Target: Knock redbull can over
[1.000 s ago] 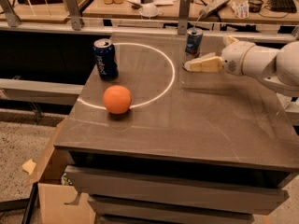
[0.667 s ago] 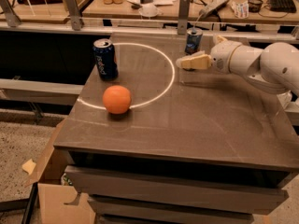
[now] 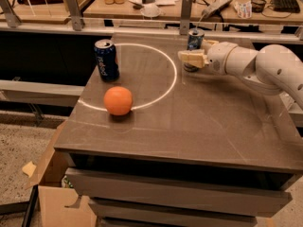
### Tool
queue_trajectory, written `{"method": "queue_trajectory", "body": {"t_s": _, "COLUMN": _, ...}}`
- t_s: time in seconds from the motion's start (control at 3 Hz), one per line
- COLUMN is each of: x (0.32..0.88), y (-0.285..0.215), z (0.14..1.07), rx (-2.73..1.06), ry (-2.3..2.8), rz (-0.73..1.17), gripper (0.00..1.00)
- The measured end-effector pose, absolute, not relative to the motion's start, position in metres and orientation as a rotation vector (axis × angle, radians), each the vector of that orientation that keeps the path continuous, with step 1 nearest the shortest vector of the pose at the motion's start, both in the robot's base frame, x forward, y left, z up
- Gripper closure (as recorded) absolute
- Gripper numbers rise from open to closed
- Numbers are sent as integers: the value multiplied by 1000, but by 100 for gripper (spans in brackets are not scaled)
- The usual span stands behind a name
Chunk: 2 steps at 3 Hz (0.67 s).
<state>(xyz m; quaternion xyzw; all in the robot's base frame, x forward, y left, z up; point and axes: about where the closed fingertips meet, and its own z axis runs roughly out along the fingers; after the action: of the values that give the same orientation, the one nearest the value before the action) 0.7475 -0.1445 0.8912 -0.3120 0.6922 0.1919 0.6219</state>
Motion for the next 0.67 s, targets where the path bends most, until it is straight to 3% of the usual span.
{"method": "queue_trajectory", "body": {"t_s": 0.67, "x": 741, "y": -133, "z": 927, "rx": -864, "ry": 1429, "rz": 367, "gripper": 93}}
